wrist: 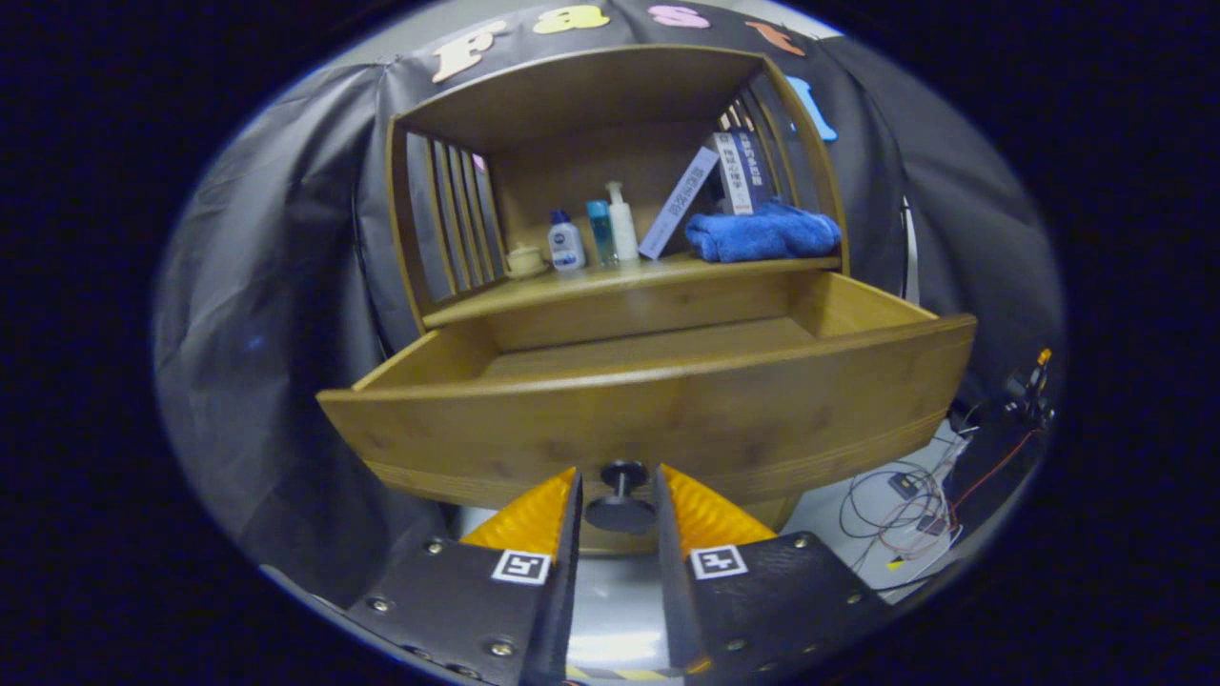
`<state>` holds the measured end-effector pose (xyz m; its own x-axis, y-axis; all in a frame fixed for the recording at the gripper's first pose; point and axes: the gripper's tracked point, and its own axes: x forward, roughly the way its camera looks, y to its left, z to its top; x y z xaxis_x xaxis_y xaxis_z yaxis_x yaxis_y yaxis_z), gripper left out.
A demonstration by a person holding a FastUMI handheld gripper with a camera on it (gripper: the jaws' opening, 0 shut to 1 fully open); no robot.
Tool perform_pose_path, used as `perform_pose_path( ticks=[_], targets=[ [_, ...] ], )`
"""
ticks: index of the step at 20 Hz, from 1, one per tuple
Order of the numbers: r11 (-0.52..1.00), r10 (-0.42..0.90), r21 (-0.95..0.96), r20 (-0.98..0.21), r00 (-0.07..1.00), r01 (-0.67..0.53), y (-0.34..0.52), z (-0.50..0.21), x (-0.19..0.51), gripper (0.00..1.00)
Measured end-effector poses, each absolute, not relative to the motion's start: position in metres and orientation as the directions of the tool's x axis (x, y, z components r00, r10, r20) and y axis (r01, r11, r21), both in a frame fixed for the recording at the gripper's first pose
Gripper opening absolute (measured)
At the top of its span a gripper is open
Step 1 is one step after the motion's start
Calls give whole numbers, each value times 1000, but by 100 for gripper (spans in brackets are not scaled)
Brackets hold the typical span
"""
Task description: Pull open the drawer, take out the items inside it, and place them on the countertop above the cabinet.
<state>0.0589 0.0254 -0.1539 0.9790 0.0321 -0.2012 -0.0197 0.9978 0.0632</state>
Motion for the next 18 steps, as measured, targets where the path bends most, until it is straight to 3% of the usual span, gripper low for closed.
perform_pose_path(
  ticks=[1, 7, 13, 18],
  targets=[
    [997, 44, 75, -174, 984, -31, 28, -138, 52, 43],
    [996, -83, 16, -209, 974, 88, 16, -90, 46, 90],
    [991, -104, -107, -251, 962, 80, 22, -60, 84, 94],
    [985, -101, -168, -379, 920, 39, 36, -74, 131, 99]
  ],
)
